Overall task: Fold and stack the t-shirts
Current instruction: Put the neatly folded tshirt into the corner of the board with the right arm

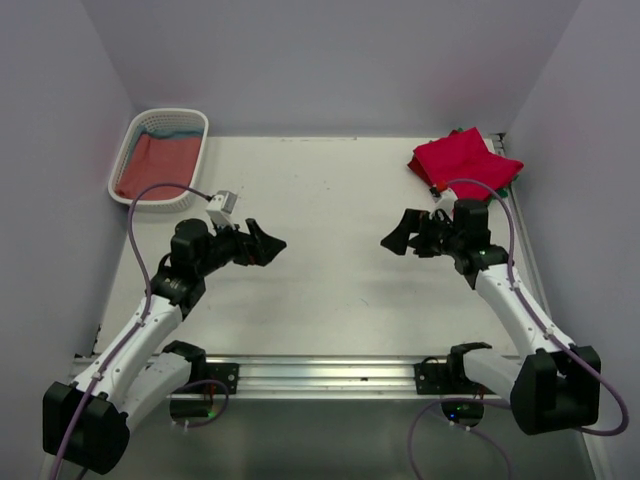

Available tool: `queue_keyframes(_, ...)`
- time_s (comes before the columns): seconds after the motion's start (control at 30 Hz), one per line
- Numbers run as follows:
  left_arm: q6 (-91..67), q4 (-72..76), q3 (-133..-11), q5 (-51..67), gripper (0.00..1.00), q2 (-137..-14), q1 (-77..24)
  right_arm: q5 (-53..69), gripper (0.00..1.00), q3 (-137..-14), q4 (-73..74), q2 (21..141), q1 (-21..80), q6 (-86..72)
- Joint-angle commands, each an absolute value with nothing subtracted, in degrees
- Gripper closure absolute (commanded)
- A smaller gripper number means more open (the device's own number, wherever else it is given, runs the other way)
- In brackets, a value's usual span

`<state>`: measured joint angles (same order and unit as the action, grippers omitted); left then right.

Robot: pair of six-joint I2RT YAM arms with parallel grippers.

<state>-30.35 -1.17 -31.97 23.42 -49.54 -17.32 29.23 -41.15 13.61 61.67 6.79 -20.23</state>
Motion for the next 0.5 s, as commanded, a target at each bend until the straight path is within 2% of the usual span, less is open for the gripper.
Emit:
queue_keyframes(0.0,-29.44,0.88,-32.78,22.15,0.00,-49.39,-17.05,27.87,0.01,-42.63,14.85,62.05,8.35,-18.11)
queue_keyframes(0.47,-30.14,0.61,-33.31,18.72,0.00,-50.36,-17.05,28.30,0.01,-43.59,14.68,68.64,12.39,-17.14)
